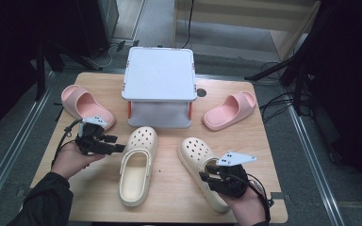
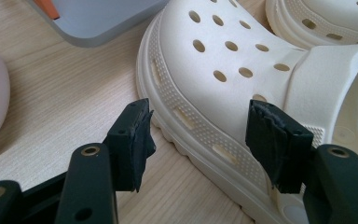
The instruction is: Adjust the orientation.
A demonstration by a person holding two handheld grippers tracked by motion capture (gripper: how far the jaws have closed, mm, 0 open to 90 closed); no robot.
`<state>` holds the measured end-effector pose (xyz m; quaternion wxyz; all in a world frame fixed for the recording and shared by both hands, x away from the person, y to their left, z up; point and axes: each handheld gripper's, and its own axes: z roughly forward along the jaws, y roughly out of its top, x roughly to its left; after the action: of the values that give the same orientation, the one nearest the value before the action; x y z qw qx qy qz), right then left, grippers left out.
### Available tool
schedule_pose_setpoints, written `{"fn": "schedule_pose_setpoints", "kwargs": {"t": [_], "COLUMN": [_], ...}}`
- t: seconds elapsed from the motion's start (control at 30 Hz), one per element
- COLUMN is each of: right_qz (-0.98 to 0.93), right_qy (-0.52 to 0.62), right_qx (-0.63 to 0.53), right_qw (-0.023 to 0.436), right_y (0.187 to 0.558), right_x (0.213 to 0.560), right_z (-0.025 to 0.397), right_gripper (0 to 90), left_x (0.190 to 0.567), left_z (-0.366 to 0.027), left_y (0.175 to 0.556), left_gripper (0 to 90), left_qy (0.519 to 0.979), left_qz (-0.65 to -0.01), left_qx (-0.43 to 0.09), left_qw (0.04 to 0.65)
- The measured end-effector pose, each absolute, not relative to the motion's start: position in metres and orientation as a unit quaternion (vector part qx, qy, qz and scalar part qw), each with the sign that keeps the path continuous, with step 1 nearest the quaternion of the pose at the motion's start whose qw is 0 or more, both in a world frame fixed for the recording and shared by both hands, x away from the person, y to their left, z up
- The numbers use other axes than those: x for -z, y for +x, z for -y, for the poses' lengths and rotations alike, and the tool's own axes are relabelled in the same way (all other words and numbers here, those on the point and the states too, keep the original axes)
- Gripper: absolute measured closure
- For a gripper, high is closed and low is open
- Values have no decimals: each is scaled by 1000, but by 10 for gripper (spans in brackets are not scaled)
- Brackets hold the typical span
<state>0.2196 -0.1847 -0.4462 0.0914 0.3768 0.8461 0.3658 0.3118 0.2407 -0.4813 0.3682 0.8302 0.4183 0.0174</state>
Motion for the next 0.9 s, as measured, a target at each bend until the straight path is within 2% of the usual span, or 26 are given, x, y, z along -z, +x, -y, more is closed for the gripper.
{"fn": "schedule_pose_setpoints", "kwargs": {"t": [0.23, 0.37, 0.47, 0.67, 0.9], "right_qz": [-858, -857, -850, -836, -834], "right_qy": [386, 399, 423, 438, 428], "right_qx": [-325, -313, -308, -326, -338], "right_qw": [97, 91, 63, 56, 79], "right_y": [222, 229, 237, 246, 257], "right_x": [463, 469, 472, 466, 460], "right_z": [177, 169, 167, 161, 142], "right_gripper": [633, 747, 778, 784, 783], "left_x": [482, 481, 482, 482, 483], "left_z": [-239, -238, -238, -239, -239], "left_y": [312, 310, 311, 310, 308], "left_gripper": [398, 399, 399, 401, 403], "left_qy": [835, 835, 835, 833, 835], "left_qz": [-414, -411, -414, -417, -415], "left_qx": [-26, -37, -38, -41, -42], "left_qw": [363, 364, 362, 360, 358]}}
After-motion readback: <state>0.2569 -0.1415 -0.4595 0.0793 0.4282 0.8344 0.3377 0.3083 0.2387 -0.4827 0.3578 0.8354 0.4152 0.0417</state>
